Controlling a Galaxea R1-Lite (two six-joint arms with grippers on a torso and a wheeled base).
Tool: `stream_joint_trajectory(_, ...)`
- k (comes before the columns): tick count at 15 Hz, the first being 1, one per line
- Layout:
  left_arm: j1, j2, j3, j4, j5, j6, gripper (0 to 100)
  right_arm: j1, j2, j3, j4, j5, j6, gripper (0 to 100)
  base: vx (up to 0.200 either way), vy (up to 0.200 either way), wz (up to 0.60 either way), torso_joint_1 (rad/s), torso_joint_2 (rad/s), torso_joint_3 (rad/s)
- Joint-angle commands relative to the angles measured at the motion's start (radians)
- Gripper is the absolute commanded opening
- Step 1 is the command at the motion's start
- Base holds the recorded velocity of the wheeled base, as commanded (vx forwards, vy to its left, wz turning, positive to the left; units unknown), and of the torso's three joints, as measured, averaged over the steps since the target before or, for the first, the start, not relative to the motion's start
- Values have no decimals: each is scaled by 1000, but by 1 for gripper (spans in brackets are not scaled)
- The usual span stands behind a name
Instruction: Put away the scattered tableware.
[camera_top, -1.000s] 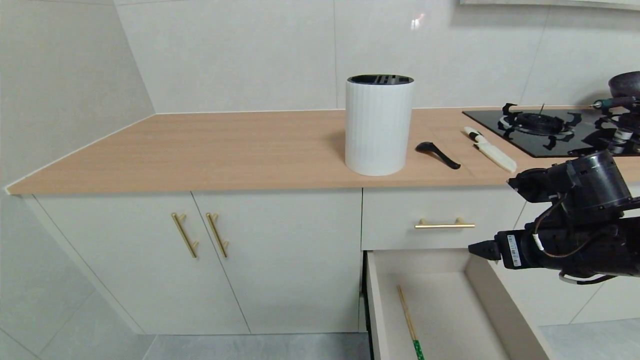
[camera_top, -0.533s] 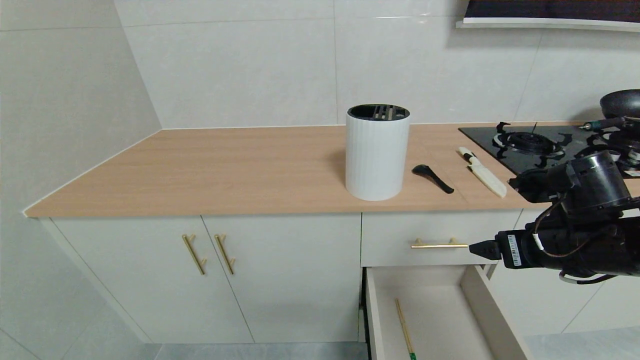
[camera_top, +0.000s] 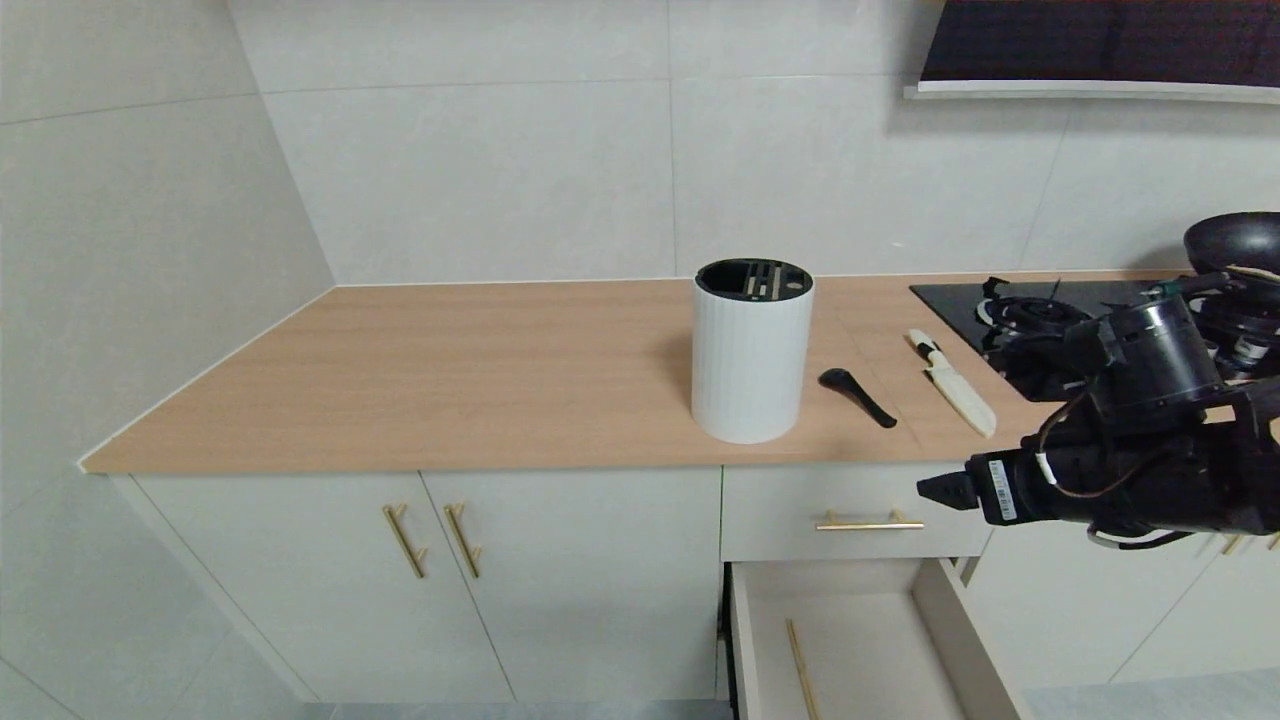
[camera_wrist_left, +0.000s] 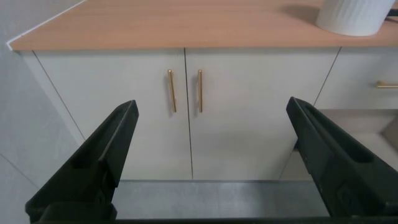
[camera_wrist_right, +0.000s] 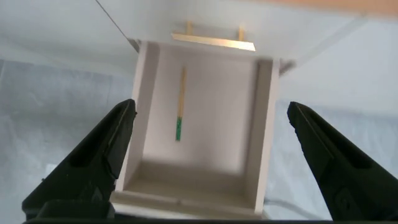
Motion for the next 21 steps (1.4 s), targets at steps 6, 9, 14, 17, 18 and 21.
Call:
stream_joint_trajectory(6, 0, 0, 0, 0, 0, 0, 100, -202, 464, -444, -63, 214, -254, 100, 0, 0, 0, 12, -23, -14)
stream_joint_trajectory(9, 0, 0, 0, 0, 0, 0, 100, -232, 596, -600, -70, 304, -275, 100, 0, 0, 0, 0, 0, 0)
stream_joint_trajectory(14, 0, 0, 0, 0, 2, 0, 100, -229, 714, -735, -71, 326, -278, 100, 0, 0, 0, 0, 0, 0)
stream_joint_trajectory(17, 0, 0, 0, 0, 2, 0, 100, -228, 751, -787, -71, 333, -277, 100, 0, 0, 0, 0, 0, 0)
stream_joint_trajectory(18, 0, 0, 0, 0, 0, 0, 100, -228, 763, -798, -71, 333, -277, 100, 0, 0, 0, 0, 0, 0)
stream_joint_trajectory(21, 0, 0, 0, 0, 0, 0, 100, -228, 792, -816, -86, 333, -277, 100, 0, 0, 0, 0, 0, 0)
